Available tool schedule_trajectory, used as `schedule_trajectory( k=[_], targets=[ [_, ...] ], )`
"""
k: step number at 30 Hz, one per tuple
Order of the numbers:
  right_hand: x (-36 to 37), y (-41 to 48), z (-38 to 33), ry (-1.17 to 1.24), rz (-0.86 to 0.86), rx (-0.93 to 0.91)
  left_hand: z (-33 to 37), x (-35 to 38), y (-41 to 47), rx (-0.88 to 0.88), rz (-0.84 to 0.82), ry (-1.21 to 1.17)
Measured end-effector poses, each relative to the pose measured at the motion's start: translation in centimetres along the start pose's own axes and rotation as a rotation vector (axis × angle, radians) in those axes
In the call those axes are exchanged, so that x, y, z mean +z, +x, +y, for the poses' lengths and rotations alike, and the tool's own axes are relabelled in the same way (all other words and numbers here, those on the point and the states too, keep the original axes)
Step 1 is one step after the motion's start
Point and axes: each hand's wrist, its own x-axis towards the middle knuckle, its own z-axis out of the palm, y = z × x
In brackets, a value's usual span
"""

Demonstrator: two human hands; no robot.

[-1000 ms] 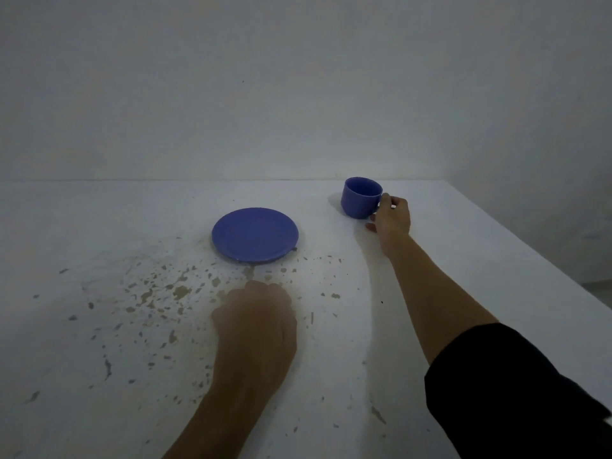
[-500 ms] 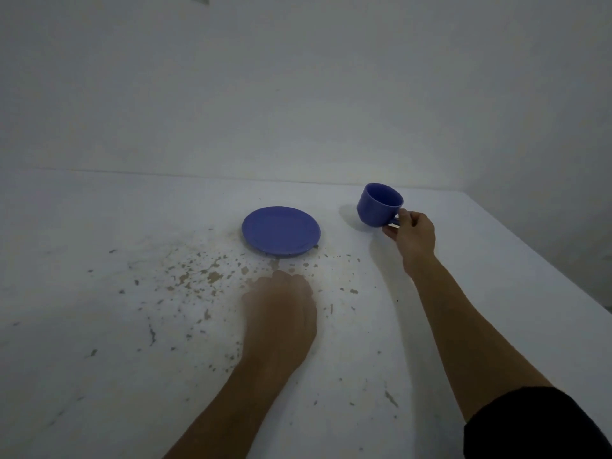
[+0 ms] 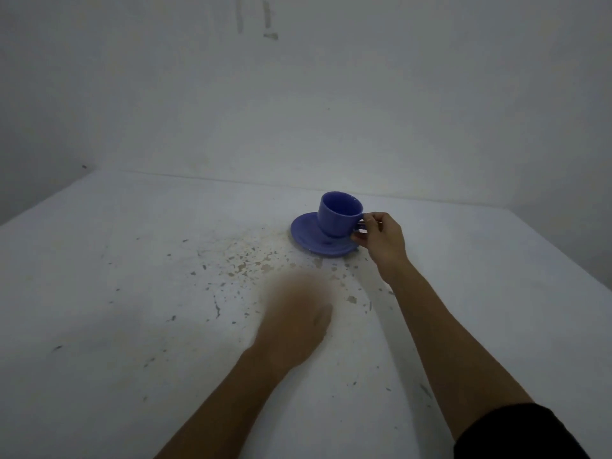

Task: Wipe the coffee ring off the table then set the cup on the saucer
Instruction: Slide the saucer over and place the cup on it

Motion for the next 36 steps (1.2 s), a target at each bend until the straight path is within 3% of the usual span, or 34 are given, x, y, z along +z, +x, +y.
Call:
schedule_trajectory(
  k=[13,22,36],
  targets=[
    [1.5,1.1,-0.3,-0.051,-0.091,0.051,-0.1,0.8,0.3,-0.016,0.038,0.014],
    [0.9,1.8,-0.4,-0.304,-0.073,-0.101,-0.2,0.9,0.4,-0.025,0.036,0.009],
    [1.0,1.9,-0.6,-0.254,-0.083,-0.032,-0.2,0.9,0.3,-0.022,0.049,-0.015]
  ],
)
